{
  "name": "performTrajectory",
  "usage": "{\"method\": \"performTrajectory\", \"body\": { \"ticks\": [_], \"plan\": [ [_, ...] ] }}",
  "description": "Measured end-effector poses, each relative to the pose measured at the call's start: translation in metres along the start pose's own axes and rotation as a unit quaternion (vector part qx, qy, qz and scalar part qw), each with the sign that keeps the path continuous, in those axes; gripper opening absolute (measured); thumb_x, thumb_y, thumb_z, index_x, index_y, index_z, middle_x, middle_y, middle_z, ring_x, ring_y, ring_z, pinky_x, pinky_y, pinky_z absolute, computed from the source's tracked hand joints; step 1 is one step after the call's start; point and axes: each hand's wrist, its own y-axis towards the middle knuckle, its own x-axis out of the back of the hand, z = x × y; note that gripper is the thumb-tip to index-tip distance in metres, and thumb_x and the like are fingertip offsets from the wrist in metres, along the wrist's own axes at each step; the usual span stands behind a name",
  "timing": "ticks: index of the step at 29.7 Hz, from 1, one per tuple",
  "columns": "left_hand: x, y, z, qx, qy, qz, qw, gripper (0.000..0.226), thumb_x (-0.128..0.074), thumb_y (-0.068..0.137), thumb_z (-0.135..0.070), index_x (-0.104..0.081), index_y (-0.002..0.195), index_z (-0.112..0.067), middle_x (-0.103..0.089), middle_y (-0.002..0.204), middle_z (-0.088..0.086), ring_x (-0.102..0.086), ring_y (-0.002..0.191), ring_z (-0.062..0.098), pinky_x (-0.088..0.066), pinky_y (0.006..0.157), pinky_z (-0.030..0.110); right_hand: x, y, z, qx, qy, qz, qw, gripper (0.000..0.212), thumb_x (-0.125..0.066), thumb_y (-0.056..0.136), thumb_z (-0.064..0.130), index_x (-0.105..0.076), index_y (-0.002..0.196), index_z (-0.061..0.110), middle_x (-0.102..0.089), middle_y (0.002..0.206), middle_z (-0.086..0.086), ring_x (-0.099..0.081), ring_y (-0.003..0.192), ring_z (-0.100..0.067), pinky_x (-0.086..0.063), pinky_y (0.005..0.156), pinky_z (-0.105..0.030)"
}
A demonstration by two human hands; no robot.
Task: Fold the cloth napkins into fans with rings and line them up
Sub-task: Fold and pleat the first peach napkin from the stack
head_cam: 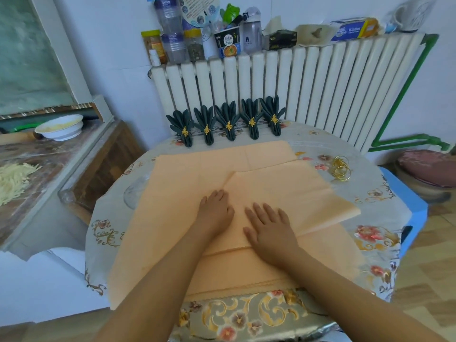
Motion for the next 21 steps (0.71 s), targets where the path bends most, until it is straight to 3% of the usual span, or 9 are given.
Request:
{"method": "performTrajectory", "body": {
  "ticks": [5,9,15,17,19,21],
  "plan": [
    [0.000,0.038,-0.010,-0.009,-0.003,0.024,1.000,0.055,-0.020,0.103,-0.028,-0.006,0.153,-0.010,-0.001,0.161,0.003,0.000,0.148,0.018,-0.001,0.119,0.042,-0.001,0.001,-0.002,0.006,0.011,-0.004,1.000,0.076,0.015,0.080,0.058,0.005,0.150,0.031,0.007,0.159,0.006,0.010,0.145,-0.017,0.005,0.116,-0.044],
    [-0.006,0.051,-0.017,-0.013,0.011,0.010,1.000,0.056,-0.018,0.103,-0.034,-0.004,0.154,-0.017,0.000,0.161,-0.002,0.001,0.148,0.015,-0.001,0.119,0.042,-0.003,0.002,-0.006,0.002,0.003,-0.005,1.000,0.085,0.021,0.071,0.057,0.004,0.150,0.030,0.006,0.159,0.005,0.008,0.145,-0.018,0.005,0.115,-0.044],
    [-0.015,0.053,-0.013,-0.012,0.009,-0.011,1.000,0.054,-0.016,0.103,-0.035,-0.005,0.154,-0.020,-0.001,0.161,-0.005,0.000,0.147,0.011,-0.001,0.119,0.039,0.003,-0.001,-0.003,0.007,0.001,0.025,1.000,0.081,0.015,0.076,0.060,0.004,0.150,0.031,0.006,0.159,0.005,0.008,0.145,-0.018,0.006,0.114,-0.042],
    [-0.017,0.057,-0.012,-0.014,0.007,-0.018,1.000,0.054,-0.016,0.103,-0.034,-0.006,0.154,-0.020,-0.002,0.161,-0.005,-0.001,0.147,0.011,-0.002,0.118,0.039,0.013,0.006,-0.008,0.016,0.002,0.035,0.999,0.066,-0.008,0.091,0.059,-0.009,0.150,0.030,-0.007,0.159,0.004,-0.005,0.145,-0.020,-0.006,0.114,-0.042],
    [-0.019,0.059,-0.011,-0.016,-0.002,-0.020,1.000,0.054,-0.015,0.103,-0.033,-0.006,0.154,-0.020,-0.002,0.161,-0.005,-0.001,0.147,0.011,-0.002,0.119,0.039,0.025,0.022,-0.024,0.014,0.011,-0.001,1.000,0.051,-0.030,0.097,0.048,-0.032,0.144,0.028,-0.033,0.151,0.001,-0.028,0.135,-0.024,-0.022,0.107,-0.037],
    [-0.019,0.057,-0.010,-0.017,-0.005,-0.024,1.000,0.054,-0.015,0.103,-0.033,-0.006,0.154,-0.020,-0.001,0.161,-0.006,-0.001,0.147,0.011,-0.001,0.119,0.039,0.036,0.041,-0.046,-0.039,0.027,-0.052,0.998,0.040,-0.036,0.098,0.036,-0.047,0.135,0.025,-0.049,0.137,0.000,-0.041,0.123,-0.025,-0.029,0.098,-0.035]
  ]
}}
